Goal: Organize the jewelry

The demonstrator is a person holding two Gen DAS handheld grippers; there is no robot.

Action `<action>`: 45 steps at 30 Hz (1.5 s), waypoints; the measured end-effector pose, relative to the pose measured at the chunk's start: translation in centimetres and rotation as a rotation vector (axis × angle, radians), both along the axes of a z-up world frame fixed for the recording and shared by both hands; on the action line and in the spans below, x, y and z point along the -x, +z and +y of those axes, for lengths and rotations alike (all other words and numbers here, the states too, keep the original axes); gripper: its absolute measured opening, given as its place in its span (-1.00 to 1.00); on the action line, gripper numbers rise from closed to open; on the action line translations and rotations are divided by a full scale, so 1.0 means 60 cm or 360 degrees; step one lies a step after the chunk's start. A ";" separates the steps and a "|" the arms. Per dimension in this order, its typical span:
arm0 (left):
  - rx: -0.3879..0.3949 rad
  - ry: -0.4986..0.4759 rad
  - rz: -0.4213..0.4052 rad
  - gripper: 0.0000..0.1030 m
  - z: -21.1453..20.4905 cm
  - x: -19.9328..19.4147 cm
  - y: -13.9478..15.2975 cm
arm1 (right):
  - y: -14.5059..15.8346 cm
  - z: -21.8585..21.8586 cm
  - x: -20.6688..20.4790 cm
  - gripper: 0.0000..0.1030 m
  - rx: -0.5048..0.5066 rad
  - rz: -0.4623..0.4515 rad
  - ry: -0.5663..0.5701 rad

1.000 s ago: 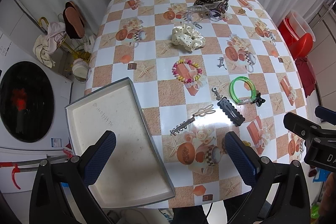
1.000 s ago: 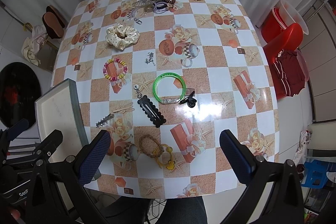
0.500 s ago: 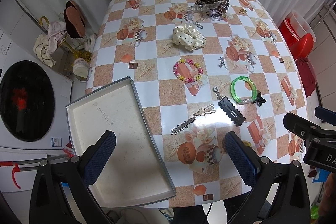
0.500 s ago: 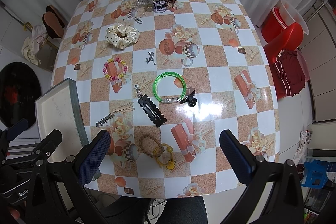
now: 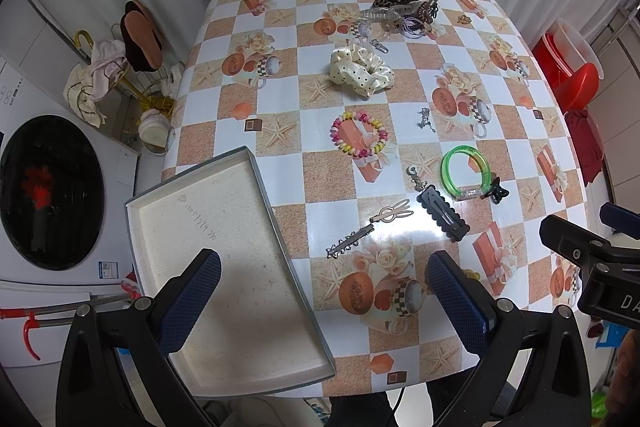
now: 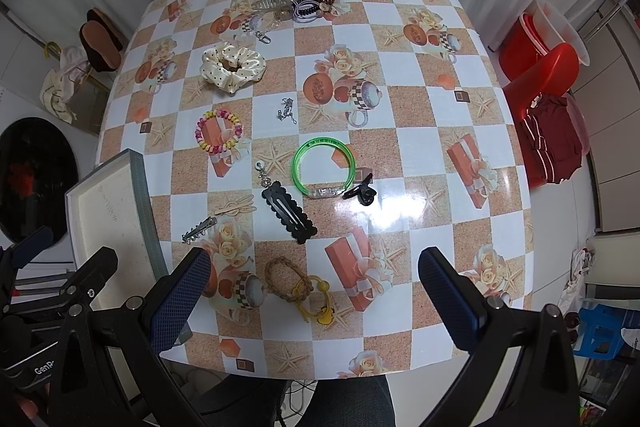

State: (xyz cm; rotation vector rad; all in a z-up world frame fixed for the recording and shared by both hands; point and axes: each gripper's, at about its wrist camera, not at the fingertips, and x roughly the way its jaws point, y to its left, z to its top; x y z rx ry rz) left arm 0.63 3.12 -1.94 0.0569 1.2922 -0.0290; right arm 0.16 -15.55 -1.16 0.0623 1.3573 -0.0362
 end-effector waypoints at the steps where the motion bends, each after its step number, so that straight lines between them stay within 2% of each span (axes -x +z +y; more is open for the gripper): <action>1: 0.0000 0.0000 0.0000 1.00 0.000 0.000 0.000 | 0.000 0.000 0.000 1.00 0.0000 0.0001 0.0000; 7: 0.0003 0.0000 0.0004 1.00 0.000 0.000 0.000 | 0.000 -0.002 -0.004 1.00 -0.0004 0.0009 -0.0003; 14: 0.0013 0.0005 0.0035 1.00 0.010 -0.004 -0.025 | -0.032 -0.007 0.007 1.00 -0.0055 0.0057 -0.0006; 20: 0.0067 0.0026 0.0094 1.00 0.000 -0.059 -0.053 | -0.059 -0.028 -0.003 1.00 -0.0072 0.0097 -0.0014; 25: 0.0091 0.0040 0.0084 1.00 -0.015 -0.107 -0.082 | -0.092 -0.070 -0.042 1.00 -0.0165 0.0178 -0.0065; 28: 0.0110 0.0079 0.0087 1.00 -0.022 -0.139 -0.103 | -0.120 -0.081 -0.085 1.00 -0.0171 0.0228 -0.0015; 30: 0.0105 0.0103 0.0094 0.84 -0.024 -0.161 -0.121 | -0.141 -0.089 -0.106 1.00 -0.0159 0.0261 0.0012; 32: 0.0090 0.0129 0.0107 0.82 -0.026 -0.183 -0.141 | -0.158 -0.097 -0.122 1.00 -0.0130 0.0280 0.0013; 33: 0.0092 0.0137 0.0101 0.68 -0.026 -0.192 -0.149 | -0.166 -0.100 -0.128 1.00 -0.0116 0.0284 0.0014; 35: 0.0075 0.0153 0.0113 0.59 -0.026 -0.210 -0.171 | -0.181 -0.110 -0.144 1.00 -0.0118 0.0301 0.0004; 39: 0.0036 0.0202 0.0132 0.59 -0.018 -0.235 -0.211 | -0.210 -0.121 -0.174 1.00 -0.0115 0.0319 -0.0008; 45: 0.0014 0.0260 0.0182 0.59 -0.007 -0.252 -0.262 | -0.246 -0.109 -0.214 0.98 -0.0021 0.0299 0.0088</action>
